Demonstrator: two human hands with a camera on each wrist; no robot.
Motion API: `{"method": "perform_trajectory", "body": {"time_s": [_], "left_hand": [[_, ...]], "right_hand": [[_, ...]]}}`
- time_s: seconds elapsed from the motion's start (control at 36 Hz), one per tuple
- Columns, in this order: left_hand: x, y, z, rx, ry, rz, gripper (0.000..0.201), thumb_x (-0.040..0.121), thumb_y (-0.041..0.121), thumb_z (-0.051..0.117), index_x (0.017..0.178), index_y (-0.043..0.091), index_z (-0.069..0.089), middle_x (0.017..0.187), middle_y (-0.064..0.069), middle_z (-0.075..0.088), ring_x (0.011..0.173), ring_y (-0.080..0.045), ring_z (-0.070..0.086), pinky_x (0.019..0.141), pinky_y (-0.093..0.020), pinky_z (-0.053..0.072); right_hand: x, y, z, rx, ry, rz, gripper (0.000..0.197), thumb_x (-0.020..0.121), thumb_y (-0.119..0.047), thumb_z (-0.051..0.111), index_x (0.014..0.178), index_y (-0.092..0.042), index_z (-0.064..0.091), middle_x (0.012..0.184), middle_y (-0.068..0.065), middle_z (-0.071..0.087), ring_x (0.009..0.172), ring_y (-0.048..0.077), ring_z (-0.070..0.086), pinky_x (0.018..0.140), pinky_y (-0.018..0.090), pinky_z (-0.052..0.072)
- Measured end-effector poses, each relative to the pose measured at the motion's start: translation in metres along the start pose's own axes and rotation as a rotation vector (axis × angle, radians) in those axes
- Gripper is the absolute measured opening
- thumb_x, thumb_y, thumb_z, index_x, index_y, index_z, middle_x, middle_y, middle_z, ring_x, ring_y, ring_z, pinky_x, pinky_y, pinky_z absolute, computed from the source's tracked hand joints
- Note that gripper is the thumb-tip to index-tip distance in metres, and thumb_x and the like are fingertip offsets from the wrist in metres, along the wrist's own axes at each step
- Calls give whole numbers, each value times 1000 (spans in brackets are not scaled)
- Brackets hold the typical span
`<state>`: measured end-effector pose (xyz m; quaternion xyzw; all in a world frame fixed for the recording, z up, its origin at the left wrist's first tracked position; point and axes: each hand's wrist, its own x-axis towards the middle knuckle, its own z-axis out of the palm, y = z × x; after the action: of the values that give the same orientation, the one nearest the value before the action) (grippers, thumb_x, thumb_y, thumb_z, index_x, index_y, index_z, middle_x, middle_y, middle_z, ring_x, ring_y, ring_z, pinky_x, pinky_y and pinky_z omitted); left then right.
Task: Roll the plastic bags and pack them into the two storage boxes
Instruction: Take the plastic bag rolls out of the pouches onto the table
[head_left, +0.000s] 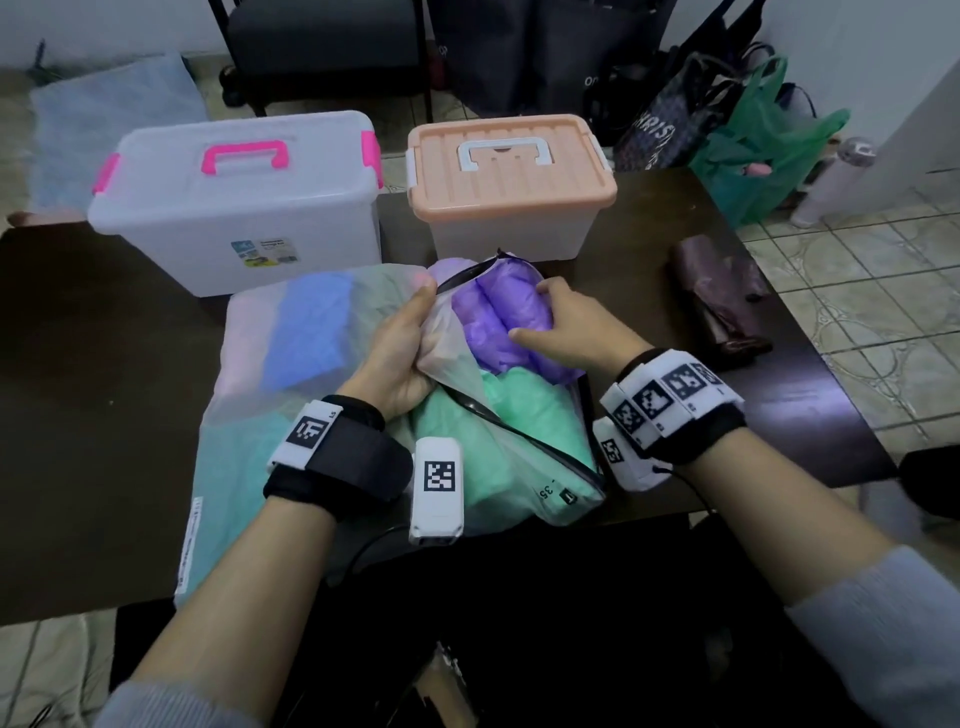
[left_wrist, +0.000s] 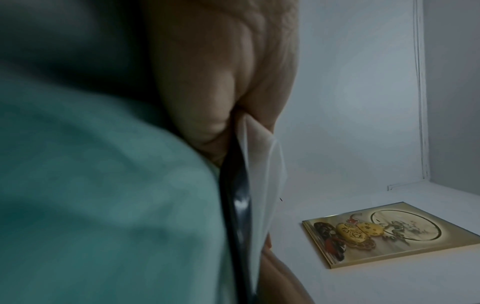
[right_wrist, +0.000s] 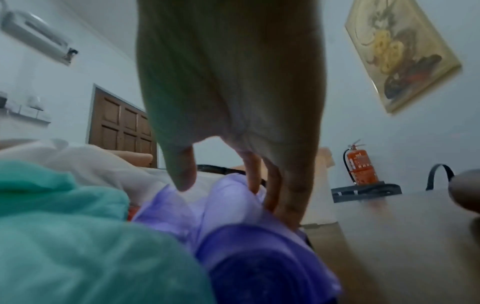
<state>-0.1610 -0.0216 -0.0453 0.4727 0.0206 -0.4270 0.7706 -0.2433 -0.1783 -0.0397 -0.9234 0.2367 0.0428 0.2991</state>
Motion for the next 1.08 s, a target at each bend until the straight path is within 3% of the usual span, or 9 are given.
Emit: {"method": "perform_trajectory", "body": {"time_s": [0.08,0.22,0.42,0.53,0.64,0.72,0.86,0.97,1.08], "left_hand": [[0,0,1,5,25,0,42,100,33,41,124,1,55,131,-21,54,118,-26,54,103,-38,44],[1,0,-1,-14,-22,24,34,102,27,37,107,4,60,90,-8,73,81,-16,71,74,-29,58],[3,0,-2,-63,10,58,30,101,24,39,106,5,62,85,-6,72,73,-12,70,72,-25,58],[2,1,-1,-82,28,85,26,101,22,40,97,7,61,71,-2,72,61,-9,68,57,-22,55],[3,0,-2,-94,47,93,25,101,22,41,96,7,60,73,-2,71,62,-8,67,60,-21,56],[2,1,-1,-97,46,91,25,101,23,41,96,8,60,74,-1,71,63,-7,67,63,-20,57],[-1,1,2,-105,39,99,24,101,21,41,94,9,60,69,0,71,60,-6,67,58,-20,55],[-3,3,3,-115,44,91,23,101,21,41,95,8,59,68,0,71,60,-7,68,56,-20,55],[-6,3,7,-113,41,87,27,102,21,37,92,8,58,63,0,70,55,-7,67,52,-19,53]], "right_hand": [[4,-1,3,10,21,43,59,84,-31,65,130,-4,42,127,15,55,116,30,53,84,28,39],[6,7,4,93,8,158,34,73,-42,69,85,-11,60,78,2,58,71,17,55,54,26,36],[-19,26,-18,646,-22,172,17,78,-21,63,62,-15,60,57,-3,58,54,11,48,50,21,38],[-26,46,-48,637,58,243,34,52,-38,66,70,-10,68,75,8,66,69,21,57,68,33,41],[-21,64,-68,214,439,310,50,66,-52,63,89,-8,67,86,12,60,81,24,54,69,28,35],[-10,74,-74,68,578,405,70,58,-63,53,92,-3,64,93,20,61,94,37,57,75,38,43],[8,97,-69,-51,461,579,80,67,-63,59,115,2,58,125,25,51,120,44,45,104,60,29],[15,109,-51,-134,365,585,82,76,-48,66,135,2,37,145,22,22,135,43,24,111,58,18],[16,109,-38,-214,335,566,79,79,-45,66,138,-4,33,150,17,15,140,41,12,114,54,7]]}}
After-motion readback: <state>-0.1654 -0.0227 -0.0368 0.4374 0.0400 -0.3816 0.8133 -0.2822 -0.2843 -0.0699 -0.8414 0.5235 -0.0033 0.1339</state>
